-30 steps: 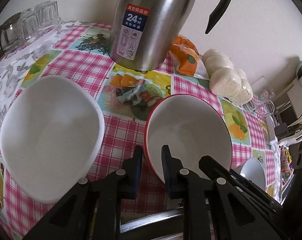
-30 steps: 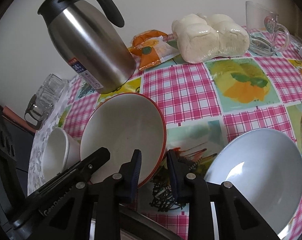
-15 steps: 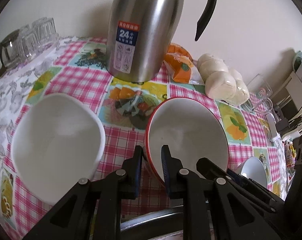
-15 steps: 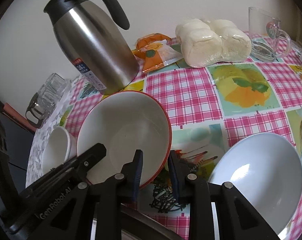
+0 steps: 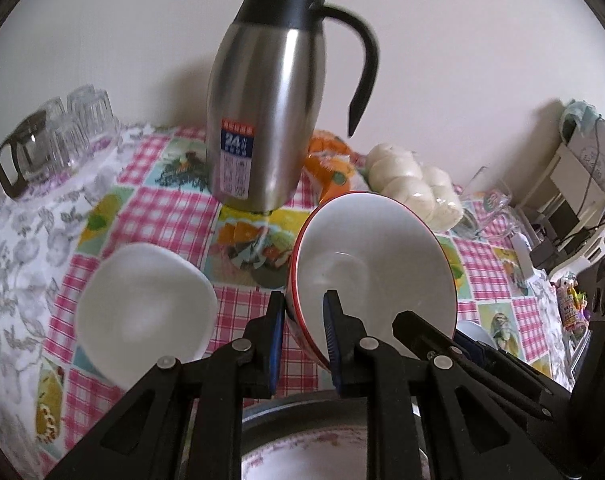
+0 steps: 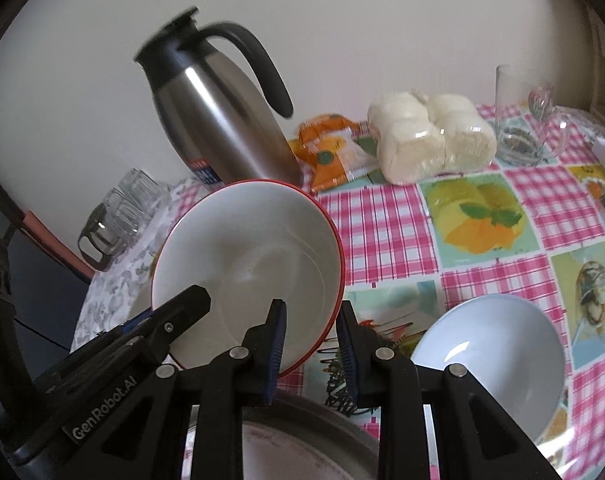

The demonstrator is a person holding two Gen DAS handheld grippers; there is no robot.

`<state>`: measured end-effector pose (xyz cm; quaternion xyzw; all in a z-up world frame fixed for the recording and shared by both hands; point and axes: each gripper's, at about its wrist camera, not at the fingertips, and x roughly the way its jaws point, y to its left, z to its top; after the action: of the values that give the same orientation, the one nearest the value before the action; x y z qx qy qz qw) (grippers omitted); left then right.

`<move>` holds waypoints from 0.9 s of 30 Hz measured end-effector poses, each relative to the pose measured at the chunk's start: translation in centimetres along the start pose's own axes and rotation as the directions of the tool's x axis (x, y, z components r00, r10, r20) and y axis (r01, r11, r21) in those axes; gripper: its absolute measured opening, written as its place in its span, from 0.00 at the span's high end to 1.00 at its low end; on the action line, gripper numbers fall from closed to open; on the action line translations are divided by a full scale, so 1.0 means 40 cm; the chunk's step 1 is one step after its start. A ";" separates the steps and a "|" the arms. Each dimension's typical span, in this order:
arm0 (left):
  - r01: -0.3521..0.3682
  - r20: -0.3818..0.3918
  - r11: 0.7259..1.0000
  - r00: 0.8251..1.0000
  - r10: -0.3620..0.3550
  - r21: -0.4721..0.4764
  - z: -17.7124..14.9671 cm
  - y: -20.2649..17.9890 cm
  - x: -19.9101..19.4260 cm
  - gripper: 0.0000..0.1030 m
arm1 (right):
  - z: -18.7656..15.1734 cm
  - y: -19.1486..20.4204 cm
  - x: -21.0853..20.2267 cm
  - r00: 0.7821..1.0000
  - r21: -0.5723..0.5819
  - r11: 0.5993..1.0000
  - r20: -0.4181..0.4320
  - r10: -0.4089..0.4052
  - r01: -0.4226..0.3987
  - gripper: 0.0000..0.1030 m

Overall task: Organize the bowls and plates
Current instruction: 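Lift the red-rimmed bowl with the left tool and carry it toward the tray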

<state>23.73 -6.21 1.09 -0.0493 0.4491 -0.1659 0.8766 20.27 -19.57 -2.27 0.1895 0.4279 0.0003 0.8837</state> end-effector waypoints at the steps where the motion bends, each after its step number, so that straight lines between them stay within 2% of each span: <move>1: 0.000 0.005 1.000 1.000 -0.001 0.004 0.001 -0.004 -0.014 0.80 | 0.001 0.004 -0.015 1.000 -0.002 1.000 0.008 0.000 0.000 0.72; 11: 0.000 0.092 0.999 0.996 -0.005 0.052 0.008 -0.056 -0.174 0.81 | -0.002 0.041 -0.155 0.998 -0.022 1.000 0.067 0.005 -0.004 0.72; 20: 0.020 0.118 0.998 0.993 -0.027 0.060 -0.020 -0.078 -0.262 0.81 | -0.028 0.053 -0.270 0.994 -0.030 1.000 0.106 0.007 -0.004 0.72; 27: 0.029 0.120 0.998 0.992 -0.036 0.055 -0.059 -0.080 -0.311 0.80 | -0.060 0.063 -0.323 0.994 -0.035 0.999 0.112 0.009 -0.005 0.72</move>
<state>14.32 -4.90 10.02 -0.0431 0.3896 -0.1887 0.9004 10.68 -18.53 7.00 0.1754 0.3770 0.0003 0.9095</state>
